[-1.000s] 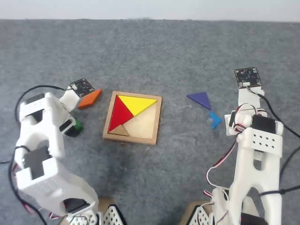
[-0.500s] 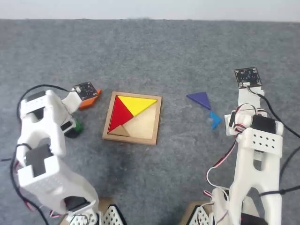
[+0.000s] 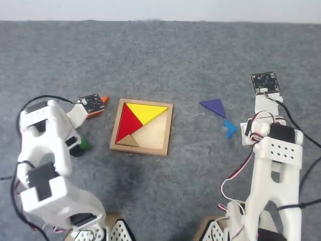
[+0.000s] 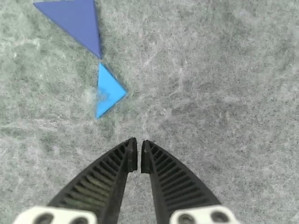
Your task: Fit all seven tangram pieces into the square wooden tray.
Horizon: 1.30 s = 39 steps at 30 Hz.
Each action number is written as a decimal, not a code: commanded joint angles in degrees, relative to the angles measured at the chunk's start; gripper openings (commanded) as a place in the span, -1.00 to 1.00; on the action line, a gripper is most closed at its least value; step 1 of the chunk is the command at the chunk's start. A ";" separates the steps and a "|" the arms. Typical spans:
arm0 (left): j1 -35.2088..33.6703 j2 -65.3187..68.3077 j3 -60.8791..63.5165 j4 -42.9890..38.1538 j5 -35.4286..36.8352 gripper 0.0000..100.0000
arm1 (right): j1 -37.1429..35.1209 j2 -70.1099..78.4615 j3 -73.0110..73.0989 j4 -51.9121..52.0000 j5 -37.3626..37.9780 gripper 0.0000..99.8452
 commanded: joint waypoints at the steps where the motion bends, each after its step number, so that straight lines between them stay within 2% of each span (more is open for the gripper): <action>1: -0.26 -6.07 -0.22 3.69 -0.35 -0.84 | 0.57 -0.04 -0.62 -1.10 0.00 -0.94; 13: -0.09 -15.56 -0.22 10.81 -0.18 -0.84 | 0.57 -0.04 -0.62 -1.10 0.00 -0.94; 16: 1.76 -17.93 0.04 12.57 0.62 -0.84 | 0.57 -0.04 -0.62 -1.10 0.00 -0.94; 20: 8.97 -19.43 0.04 12.75 8.44 -0.84 | -0.13 -0.04 -0.62 -1.01 -0.70 -0.94; 24: 19.60 -19.52 -0.13 12.57 19.52 -0.84 | -1.80 -0.04 -0.62 -1.10 -5.71 -0.94; 28: 30.42 -19.25 0.40 9.14 31.65 -0.84 | -1.98 0.04 0.44 -1.89 -9.76 -0.94; 33: 39.91 -14.42 0.40 5.10 38.07 -0.84 | -2.07 -0.57 8.53 -10.51 -12.84 -0.94; 39: 41.58 -4.13 -3.21 2.02 41.58 -0.84 | -2.07 -0.57 12.31 -14.37 -12.84 -0.94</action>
